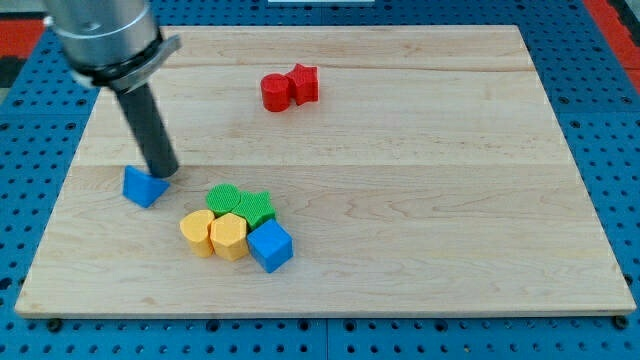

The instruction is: Push the blue triangle close to the left side of the yellow heart

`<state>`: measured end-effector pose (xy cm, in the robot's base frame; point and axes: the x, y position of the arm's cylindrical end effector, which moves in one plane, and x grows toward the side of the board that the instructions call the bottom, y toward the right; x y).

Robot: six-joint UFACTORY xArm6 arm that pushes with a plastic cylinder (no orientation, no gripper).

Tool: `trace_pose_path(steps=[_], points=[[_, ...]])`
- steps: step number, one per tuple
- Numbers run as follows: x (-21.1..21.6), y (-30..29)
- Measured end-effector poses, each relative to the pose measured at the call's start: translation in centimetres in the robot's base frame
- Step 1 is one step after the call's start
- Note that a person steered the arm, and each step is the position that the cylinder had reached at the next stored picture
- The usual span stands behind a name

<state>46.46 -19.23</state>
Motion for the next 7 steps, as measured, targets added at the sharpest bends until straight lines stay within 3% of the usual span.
trace_pose_path(steps=[1, 2, 3, 5, 7], points=[[1.2, -1.6], [-0.9, -1.9], [0.7, -7.4], [3.2, -4.6], [2.4, -3.7]])
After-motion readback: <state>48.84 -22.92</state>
